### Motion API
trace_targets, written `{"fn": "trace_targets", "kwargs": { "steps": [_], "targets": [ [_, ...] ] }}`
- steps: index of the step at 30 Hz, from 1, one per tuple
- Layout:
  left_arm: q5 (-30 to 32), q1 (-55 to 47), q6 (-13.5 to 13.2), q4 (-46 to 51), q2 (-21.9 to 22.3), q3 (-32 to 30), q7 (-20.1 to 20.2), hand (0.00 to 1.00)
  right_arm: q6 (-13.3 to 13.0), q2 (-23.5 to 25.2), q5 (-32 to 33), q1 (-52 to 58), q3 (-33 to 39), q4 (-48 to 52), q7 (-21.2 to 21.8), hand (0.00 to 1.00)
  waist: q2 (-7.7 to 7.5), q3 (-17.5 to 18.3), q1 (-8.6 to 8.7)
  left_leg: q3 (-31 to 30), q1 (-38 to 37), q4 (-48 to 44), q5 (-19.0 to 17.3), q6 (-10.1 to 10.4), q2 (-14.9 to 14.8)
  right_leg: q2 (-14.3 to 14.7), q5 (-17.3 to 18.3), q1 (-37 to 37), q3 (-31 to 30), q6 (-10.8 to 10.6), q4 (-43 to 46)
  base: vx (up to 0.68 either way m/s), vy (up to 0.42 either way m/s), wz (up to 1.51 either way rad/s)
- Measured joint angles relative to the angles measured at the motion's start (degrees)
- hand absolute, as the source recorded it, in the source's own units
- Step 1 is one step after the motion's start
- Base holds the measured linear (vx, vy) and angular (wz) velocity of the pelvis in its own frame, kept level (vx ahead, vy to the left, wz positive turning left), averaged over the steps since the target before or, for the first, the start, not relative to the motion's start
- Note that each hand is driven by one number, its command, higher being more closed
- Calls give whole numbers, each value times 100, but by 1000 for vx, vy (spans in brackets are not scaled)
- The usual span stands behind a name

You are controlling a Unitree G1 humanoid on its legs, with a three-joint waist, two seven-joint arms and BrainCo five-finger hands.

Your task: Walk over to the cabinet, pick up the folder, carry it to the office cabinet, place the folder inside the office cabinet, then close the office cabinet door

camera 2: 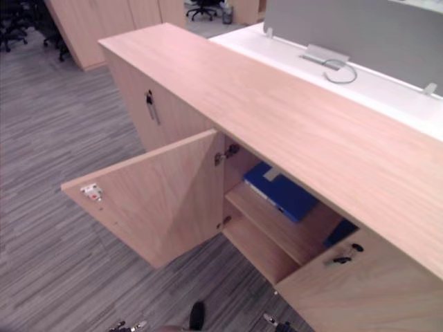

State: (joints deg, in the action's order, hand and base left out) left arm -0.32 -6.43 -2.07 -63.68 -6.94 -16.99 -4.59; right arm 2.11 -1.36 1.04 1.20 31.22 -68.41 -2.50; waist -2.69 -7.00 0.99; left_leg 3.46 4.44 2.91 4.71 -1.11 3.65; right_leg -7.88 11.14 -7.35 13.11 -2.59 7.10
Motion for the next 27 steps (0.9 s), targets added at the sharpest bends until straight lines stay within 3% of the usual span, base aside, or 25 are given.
{"fn": "trace_targets", "kwargs": {
  "steps": [1, 2, 4, 6, 7, 8, 9, 13, 15, 20, 27],
  "targets": [
    [-114, 71, 9, 0, 8, -171, -3, 0, 5, -35, 2, 13, 197, 2, -7, 0, -22, -140, 11, 638, 263, -695, -345, -3, -141, -162, -31, 52, 96, -26, 60, -127, 64, 36],
    [-207, 58, 18, 4, 54, -358, -3, 0, 17, -111, 4, 73, 413, 26, -26, 0, -26, -233, 4, 873, 341, -1375, -583, -21, -325, -327, -38, 49, 103, -40, 146, -80, 91, 25],
    [-309, 18, 40, 23, 89, -592, -31, 0, 16, -266, 4, 212, 558, 39, -28, 0, 35, -205, 42, 735, 301, -2006, -823, 150, -662, -509, -85, 59, 90, -122, 171, -33, 153, 6],
    [-463, 69, 44, 308, 79, -754, -71, 0, 11, -430, 3, 274, 588, 75, -27, 0, 277, -137, 137, 171, 202, -2045, -946, 385, -1093, -479, -169, 146, 79, -273, 116, -41, 304, 1],
    [-539, 215, 41, 543, 3, -775, -80, 0, 10, -543, 3, 256, 614, 72, -25, 0, 462, -90, 147, -164, 105, -1658, -1058, 901, -1173, -461, -247, 261, 21, -407, 118, -36, 343, -3],
    [-619, 468, 40, 689, -252, -759, -96, 0, 12, -457, 5, 231, 731, 10, -13, 0, 329, -130, 149, -98, 142, -1532, -911, 793, -991, -584, -435, 357, -26, -429, 44, -76, 406, -6],
    [-713, 665, 16, 850, -514, -673, -145, 0, 24, -434, 6, 243, 786, -116, -12, 0, 297, -112, 154, -90, 174, -1484, -862, 724, -884, -663, -639, 393, -33, -411, -50, -82, 295, -3],
    [-752, 1205, -171, 1048, -1229, -159, -208, 0, 40, -386, 24, 342, 1046, -154, -25, 0, 332, 27, 281, -38, -180, -482, -328, 616, -639, -830, -1122, 448, -81, -584, -277, -71, 167, -2],
    [-658, 1495, -215, 1117, -1487, 166, -235, 0, 37, -320, 73, 350, 1048, -146, -21, 0, 367, 67, 273, 64, -304, 48, -22, 620, -620, -825, -1160, 638, -165, -599, -309, -69, 40, -19],
    [-326, 1762, -228, 1476, -1523, 799, -261, 0, 16, -249, 202, 349, 989, -81, -3, 0, 356, 85, 275, 461, -388, 239, 104, 614, -617, -798, -1206, 839, -631, -672, -450, -90, 10, -42],
    [-15, 2600, -227, 1472, -1650, 1413, -472, 0, 8, -279, 202, 353, 914, -75, 27, 0, 356, 83, 329, 660, -466, 243, 175, 726, -821, -566, -1173, 855, -783, -668, -546, -75, -43, -19]
  ]
}}
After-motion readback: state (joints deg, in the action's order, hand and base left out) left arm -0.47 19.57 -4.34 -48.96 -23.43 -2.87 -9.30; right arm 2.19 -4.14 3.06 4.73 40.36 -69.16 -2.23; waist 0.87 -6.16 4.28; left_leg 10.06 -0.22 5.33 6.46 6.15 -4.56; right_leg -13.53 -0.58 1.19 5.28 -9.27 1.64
